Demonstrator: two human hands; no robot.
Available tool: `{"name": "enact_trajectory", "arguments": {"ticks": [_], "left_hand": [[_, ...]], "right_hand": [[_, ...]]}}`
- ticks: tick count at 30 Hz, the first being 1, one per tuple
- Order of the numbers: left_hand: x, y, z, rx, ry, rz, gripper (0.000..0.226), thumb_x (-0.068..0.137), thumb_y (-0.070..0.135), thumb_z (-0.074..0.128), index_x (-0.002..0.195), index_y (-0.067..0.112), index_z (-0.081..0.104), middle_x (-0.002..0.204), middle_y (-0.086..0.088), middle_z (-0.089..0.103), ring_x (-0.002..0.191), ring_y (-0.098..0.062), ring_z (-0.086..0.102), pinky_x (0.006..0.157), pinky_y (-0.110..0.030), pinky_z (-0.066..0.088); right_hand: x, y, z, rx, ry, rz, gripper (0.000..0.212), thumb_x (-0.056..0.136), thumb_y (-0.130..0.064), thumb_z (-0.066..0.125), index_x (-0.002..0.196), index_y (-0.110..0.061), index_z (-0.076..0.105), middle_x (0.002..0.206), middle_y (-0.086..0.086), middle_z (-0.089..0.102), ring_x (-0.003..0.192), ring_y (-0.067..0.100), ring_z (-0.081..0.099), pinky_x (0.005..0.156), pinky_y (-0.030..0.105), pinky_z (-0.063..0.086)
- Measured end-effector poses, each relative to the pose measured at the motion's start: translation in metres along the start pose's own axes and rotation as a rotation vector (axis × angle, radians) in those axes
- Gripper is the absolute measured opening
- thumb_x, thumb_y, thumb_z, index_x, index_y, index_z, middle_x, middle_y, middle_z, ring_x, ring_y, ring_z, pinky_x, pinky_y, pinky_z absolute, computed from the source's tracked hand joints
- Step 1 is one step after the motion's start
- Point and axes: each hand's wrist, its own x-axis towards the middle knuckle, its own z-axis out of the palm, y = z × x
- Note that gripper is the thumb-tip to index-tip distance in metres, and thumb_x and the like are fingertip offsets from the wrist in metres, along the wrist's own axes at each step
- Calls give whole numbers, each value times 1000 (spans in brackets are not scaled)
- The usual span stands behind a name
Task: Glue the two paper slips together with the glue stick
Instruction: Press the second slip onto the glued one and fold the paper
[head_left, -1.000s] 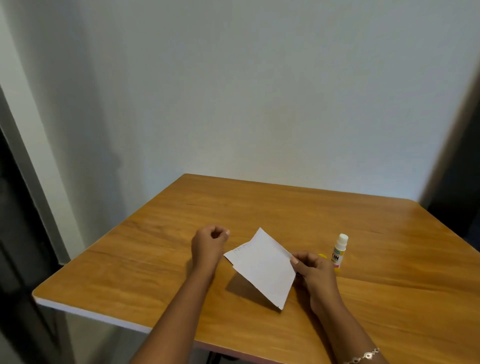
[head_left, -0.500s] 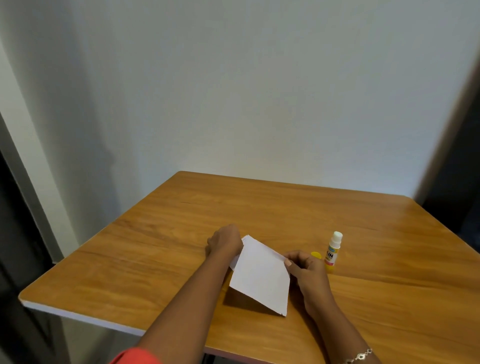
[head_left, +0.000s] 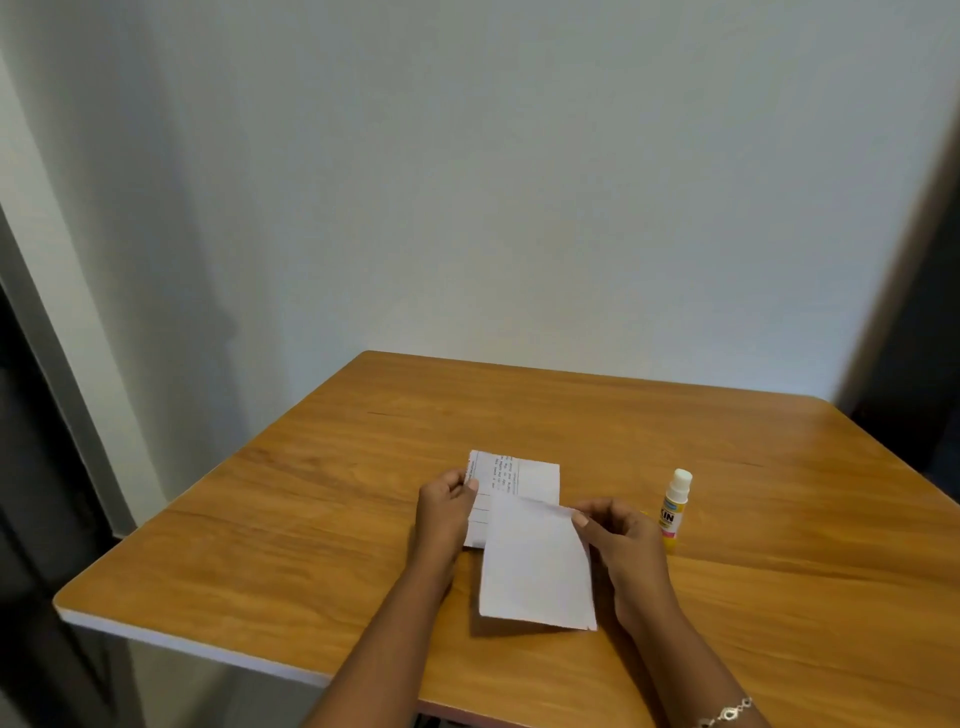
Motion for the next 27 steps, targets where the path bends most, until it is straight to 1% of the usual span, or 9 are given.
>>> {"name": "enact_trajectory", "arguments": {"ticks": [1,3,5,8,14,17,20,24,27], "left_hand": [[-2,-1,0,-42,-16,-7,18,91,7,49,95,15,65,92,-6,71,84,-25,68,71,-40,55],[-6,-1,-1,-110,-40,-18,17,89,6,54,92,16,67,85,-4,74,75,-23,69,61,-33,54],[-10,1,-1,-172,-62,-26,17,87,3,55,89,14,68,76,-3,75,66,-21,68,54,-30,53],[-14,5,-3,-226,-92,-17,21,87,0,54,86,17,67,72,0,75,62,-17,68,48,-25,54],[-18,9,-5,-244,-130,-15,23,86,0,56,87,20,68,74,-2,75,62,-19,69,47,-25,54],[-17,8,-6,-252,-129,-21,22,86,3,56,89,20,67,78,-3,76,65,-20,70,48,-26,55],[-15,6,-6,-252,-129,-26,20,86,2,56,91,18,67,78,-2,76,66,-19,70,48,-25,55],[-14,5,-6,-257,-131,-24,19,86,1,56,91,16,66,77,-2,76,66,-17,70,50,-25,55],[-14,3,-7,-263,-140,-19,19,86,2,55,92,16,66,76,-1,76,66,-17,70,50,-25,55]], "right_hand": [[1,-2,1,-13,2,-28,11,82,0,59,77,-8,64,75,12,65,69,23,56,59,31,42],[5,-7,5,-42,6,-90,14,81,0,61,75,-11,64,74,9,66,69,21,58,60,33,45],[12,-9,9,-45,28,-129,13,79,1,63,74,-11,65,76,12,67,71,23,60,64,39,49],[23,-8,16,-52,64,-129,14,77,-1,66,71,-14,65,77,13,68,74,28,63,70,45,53],[35,-6,23,-97,64,-148,17,75,-3,67,65,-17,65,71,7,67,72,22,59,68,42,49],[39,-4,23,-104,77,-135,21,75,-4,68,62,-21,66,71,7,67,72,24,60,70,45,51],[42,-3,22,-111,93,-135,16,75,-4,68,66,-17,66,75,11,69,77,33,63,73,50,53],[44,-2,23,-83,104,-128,13,75,-3,68,69,-15,66,76,14,68,74,29,61,74,53,53],[44,-2,22,-74,111,-126,15,75,-3,69,69,-16,65,76,14,67,74,30,61,72,52,54]]}}
